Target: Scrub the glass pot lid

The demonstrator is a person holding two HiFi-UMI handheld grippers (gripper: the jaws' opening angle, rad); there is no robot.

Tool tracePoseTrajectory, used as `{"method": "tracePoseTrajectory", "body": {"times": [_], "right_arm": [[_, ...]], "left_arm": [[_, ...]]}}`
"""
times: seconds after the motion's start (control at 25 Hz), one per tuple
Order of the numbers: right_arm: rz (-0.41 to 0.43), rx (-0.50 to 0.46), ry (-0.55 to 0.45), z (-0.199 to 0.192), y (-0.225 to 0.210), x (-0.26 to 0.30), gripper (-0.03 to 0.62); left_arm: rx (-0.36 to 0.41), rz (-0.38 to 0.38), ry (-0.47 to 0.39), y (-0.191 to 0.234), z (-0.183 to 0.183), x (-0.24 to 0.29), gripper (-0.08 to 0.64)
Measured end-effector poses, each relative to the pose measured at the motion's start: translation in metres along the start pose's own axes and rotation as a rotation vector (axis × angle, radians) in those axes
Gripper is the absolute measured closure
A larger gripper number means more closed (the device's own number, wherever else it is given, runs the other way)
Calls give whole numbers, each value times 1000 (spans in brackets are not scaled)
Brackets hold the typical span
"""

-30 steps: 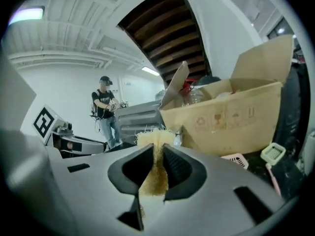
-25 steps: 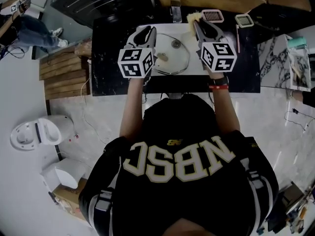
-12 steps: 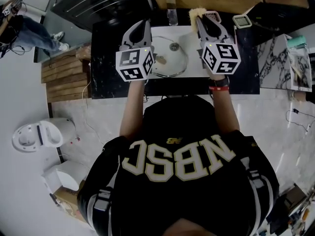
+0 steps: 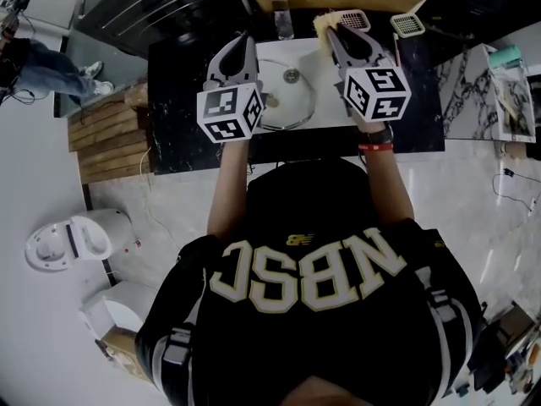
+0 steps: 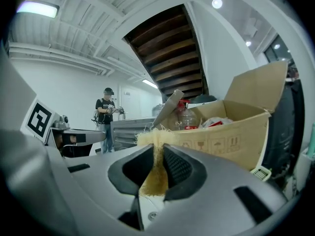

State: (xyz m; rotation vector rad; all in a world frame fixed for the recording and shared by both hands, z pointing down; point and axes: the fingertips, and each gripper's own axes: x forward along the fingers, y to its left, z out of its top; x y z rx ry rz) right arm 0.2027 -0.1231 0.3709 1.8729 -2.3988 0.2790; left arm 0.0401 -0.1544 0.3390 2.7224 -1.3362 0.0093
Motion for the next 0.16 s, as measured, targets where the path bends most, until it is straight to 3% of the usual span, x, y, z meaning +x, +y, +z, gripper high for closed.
{"method": "tracePoseTrajectory", "body": {"times": [0.16], "right_arm": [[17, -22, 15, -2, -4, 1, 525]], "left_arm": [[10, -7, 16, -4, -7, 4, 545]]}}
